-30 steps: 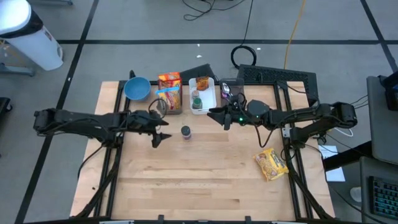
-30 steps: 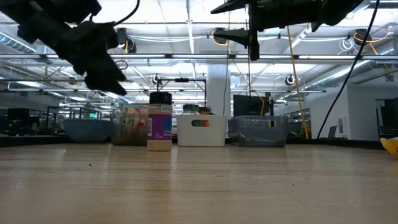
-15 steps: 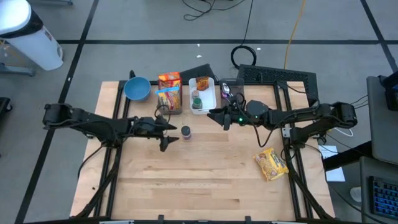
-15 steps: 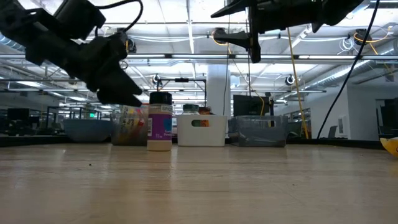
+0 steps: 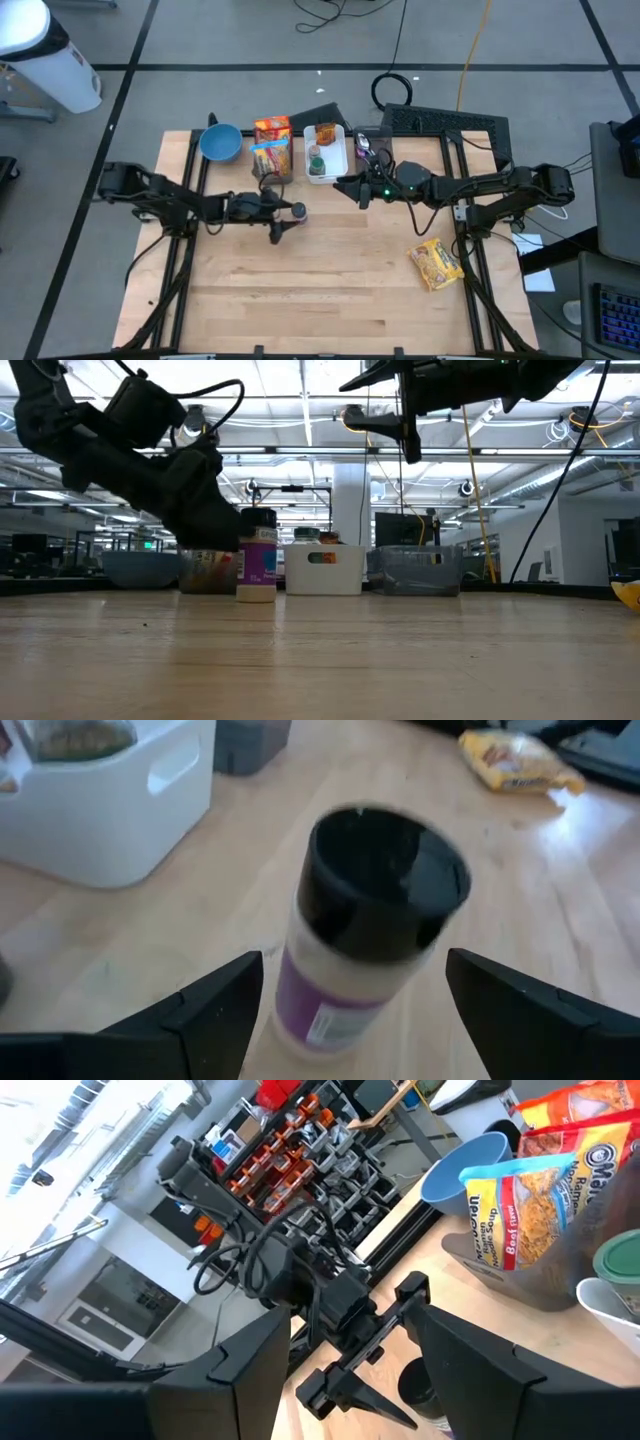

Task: Pick & Place Food Item
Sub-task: Put the black seasoning bottle into the white bin

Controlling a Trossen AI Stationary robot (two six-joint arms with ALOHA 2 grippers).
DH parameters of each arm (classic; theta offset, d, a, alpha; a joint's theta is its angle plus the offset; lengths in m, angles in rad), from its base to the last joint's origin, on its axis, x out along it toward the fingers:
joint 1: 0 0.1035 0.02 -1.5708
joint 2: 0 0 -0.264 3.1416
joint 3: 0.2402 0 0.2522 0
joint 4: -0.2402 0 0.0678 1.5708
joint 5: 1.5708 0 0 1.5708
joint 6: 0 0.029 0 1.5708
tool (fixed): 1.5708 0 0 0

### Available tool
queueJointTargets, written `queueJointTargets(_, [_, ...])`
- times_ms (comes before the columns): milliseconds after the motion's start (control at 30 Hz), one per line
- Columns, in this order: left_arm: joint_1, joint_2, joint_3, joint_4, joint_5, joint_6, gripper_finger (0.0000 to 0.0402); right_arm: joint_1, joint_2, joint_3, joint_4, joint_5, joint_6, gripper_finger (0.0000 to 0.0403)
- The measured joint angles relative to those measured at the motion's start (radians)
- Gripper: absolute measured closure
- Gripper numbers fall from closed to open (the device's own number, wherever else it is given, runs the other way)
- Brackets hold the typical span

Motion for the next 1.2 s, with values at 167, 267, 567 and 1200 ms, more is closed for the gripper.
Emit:
queueJointTargets(167, [0.000,0.060,0.006,0.104,0.000,0.012,0.0083,0.000,0.000,0.000,-0.006,0.000,0.009,0.0190])
queueJointTargets(267, [0.000,0.099,0.007,0.137,0.001,0.013,0.0090,0.000,0.000,0.000,-0.007,0.000,0.008,0.0190])
queueJointTargets(567, [0.000,0.173,0.018,0.233,0.012,-0.015,0.0089,0.000,0.000,0.000,-0.036,0.000,0.016,0.0190])
queueJointTargets(1200, [0.000,0.172,0.066,0.142,-0.001,0.006,0.0131,0.000,0.000,0.000,-0.027,0.000,0.016,0.0190])
